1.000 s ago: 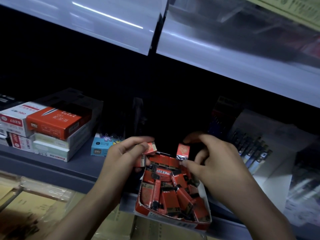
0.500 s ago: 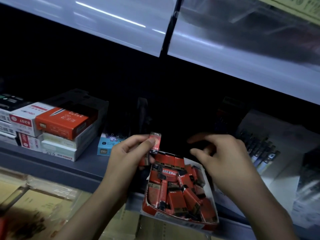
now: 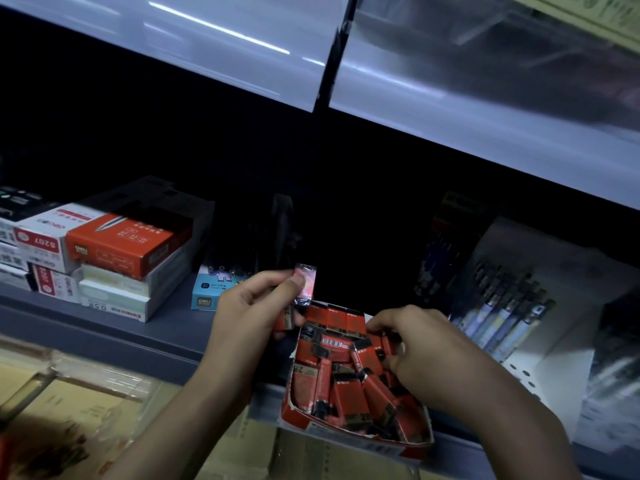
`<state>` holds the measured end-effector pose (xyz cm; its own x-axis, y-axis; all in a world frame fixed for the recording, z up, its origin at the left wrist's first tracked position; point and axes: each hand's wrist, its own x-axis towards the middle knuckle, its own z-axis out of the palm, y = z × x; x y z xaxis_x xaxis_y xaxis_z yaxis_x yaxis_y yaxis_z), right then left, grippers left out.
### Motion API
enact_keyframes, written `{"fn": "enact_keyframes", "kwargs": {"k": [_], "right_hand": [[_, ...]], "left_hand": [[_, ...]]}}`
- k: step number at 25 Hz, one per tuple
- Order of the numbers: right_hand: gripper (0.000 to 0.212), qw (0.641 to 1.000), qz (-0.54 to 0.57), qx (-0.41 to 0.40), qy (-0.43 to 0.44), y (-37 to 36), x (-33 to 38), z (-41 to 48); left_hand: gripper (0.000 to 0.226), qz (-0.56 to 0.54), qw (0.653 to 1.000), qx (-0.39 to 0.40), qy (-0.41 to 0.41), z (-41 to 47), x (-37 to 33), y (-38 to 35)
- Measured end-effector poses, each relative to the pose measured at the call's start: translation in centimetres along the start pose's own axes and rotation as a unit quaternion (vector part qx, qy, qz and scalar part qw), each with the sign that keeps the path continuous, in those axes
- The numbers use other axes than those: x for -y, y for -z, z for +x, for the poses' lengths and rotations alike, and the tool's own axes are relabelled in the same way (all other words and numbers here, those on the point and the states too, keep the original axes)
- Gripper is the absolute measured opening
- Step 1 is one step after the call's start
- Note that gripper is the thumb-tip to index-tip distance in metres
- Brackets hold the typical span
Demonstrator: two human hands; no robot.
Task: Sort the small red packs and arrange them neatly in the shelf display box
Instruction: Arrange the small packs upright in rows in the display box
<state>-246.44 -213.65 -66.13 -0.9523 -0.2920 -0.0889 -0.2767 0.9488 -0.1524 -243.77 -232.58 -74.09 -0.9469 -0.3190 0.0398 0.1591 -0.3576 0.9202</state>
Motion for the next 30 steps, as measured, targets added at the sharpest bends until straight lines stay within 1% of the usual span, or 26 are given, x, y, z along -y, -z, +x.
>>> {"fn": "enact_keyframes", "kwargs": {"k": [2,4,6,8,11,13,16,18,21,23,27,30], "right_hand": [[0.057,1.000,-0.019,0.003,0.006,0.0,-0.1,0.1],[0.051,0.999,-0.040,0.000,0.010,-0.2,-0.1,0.2],[0.042,0.998,-0.055,-0.022,0.012,-0.4,-0.2,0.3],[0.041,0.996,-0.064,-0.051,0.021,-0.4,-0.2,0.3],[0.043,0.993,-0.055,-0.096,0.044,0.8,-0.1,-0.4],[0.048,0.991,-0.046,-0.108,0.062,2.1,-0.1,-1.4],[0.041,0.991,-0.035,-0.105,0.081,3.4,0.0,-2.8],[0.034,0.994,-0.032,-0.085,0.067,3.2,0.1,-3.1],[0.018,0.996,-0.044,-0.068,0.045,2.1,0.5,-2.8],[0.018,0.995,-0.058,-0.069,0.037,1.2,0.8,-2.4],[0.018,0.987,-0.134,-0.089,0.023,0.3,1.0,-1.9],[0.018,0.983,-0.158,-0.088,0.004,-0.2,0.5,-1.6]], "left_hand": [[0.015,0.003,1.000,0.000,-0.002,0.0,0.0,0.1],[0.014,0.006,1.000,0.000,-0.005,0.0,0.0,0.1],[0.015,0.008,1.000,-0.001,-0.007,0.0,0.1,0.2],[0.014,0.008,1.000,-0.002,-0.007,0.0,0.1,0.2],[0.014,0.008,1.000,-0.003,-0.008,0.0,0.0,0.1],[0.015,0.008,1.000,-0.004,-0.008,0.1,-0.1,0.1],[0.015,0.008,1.000,-0.003,-0.005,0.1,-0.1,0.1],[0.015,0.012,1.000,-0.003,-0.005,-0.1,-0.2,0.0],[0.014,0.012,1.000,-0.008,-0.002,-0.2,-0.2,-0.2],[0.014,0.016,1.000,-0.008,-0.003,-0.2,-0.2,-0.2],[0.015,0.026,1.000,-0.008,-0.007,-0.2,-0.2,-0.2],[0.015,0.021,1.000,-0.006,-0.004,-0.2,-0.2,-0.1]]}}
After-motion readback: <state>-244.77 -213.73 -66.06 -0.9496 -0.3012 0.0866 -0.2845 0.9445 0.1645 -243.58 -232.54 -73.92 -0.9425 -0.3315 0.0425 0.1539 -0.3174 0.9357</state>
